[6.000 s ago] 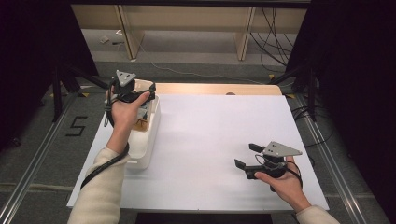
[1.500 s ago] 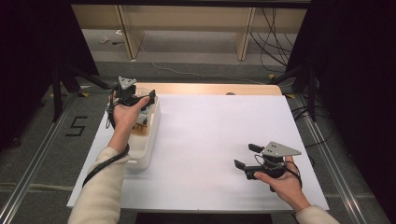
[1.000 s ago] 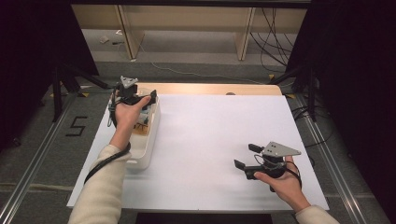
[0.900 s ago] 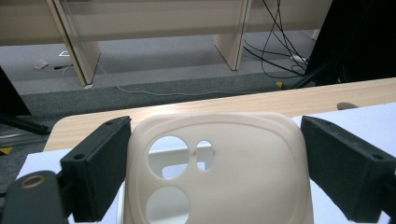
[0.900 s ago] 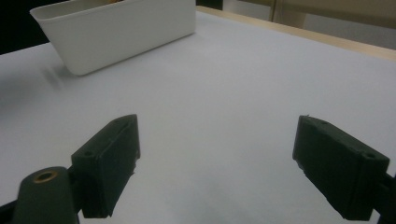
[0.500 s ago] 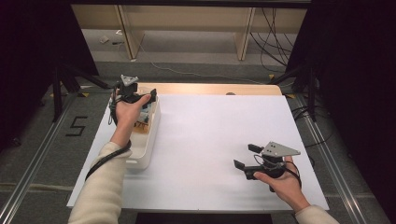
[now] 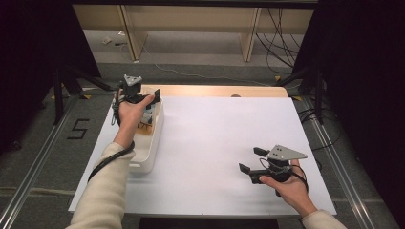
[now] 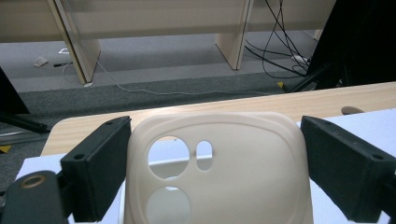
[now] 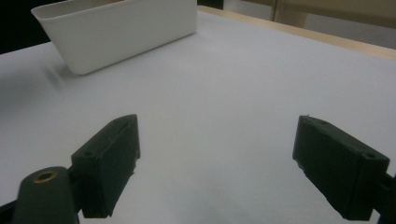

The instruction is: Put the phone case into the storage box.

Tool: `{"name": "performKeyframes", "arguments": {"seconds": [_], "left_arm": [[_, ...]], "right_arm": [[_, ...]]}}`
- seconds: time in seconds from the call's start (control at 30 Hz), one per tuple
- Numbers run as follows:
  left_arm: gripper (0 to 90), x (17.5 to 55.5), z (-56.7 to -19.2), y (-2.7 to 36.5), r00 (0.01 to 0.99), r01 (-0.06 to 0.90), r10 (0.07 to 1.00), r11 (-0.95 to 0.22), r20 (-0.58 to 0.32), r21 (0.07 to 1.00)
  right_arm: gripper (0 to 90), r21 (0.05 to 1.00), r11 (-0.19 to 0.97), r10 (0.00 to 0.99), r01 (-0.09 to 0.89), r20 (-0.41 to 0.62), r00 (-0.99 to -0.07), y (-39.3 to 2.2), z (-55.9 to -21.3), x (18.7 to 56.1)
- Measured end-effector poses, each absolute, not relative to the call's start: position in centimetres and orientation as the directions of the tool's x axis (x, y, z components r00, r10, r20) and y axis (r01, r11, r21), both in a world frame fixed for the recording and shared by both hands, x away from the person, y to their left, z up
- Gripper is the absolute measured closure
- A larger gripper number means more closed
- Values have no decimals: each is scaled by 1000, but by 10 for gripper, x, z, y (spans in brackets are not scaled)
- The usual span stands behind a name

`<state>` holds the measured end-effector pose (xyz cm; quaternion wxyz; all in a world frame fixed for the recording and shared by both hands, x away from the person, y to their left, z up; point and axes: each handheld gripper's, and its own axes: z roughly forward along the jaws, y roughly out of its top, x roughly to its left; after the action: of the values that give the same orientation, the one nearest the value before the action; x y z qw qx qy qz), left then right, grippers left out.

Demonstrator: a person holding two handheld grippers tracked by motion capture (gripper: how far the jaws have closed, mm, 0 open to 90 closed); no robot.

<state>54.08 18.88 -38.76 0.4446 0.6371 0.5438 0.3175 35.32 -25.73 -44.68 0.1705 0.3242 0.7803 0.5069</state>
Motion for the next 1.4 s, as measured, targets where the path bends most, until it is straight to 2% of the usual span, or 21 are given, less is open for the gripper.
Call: {"name": "performKeyframes", "arguments": {"seconds": [1.4], "left_arm": [[112,566,-385,187,202,422,977,-20,-73,907]], "right_arm": [[158,902,273,677,335,67,-733,-257,-448,354]]}}
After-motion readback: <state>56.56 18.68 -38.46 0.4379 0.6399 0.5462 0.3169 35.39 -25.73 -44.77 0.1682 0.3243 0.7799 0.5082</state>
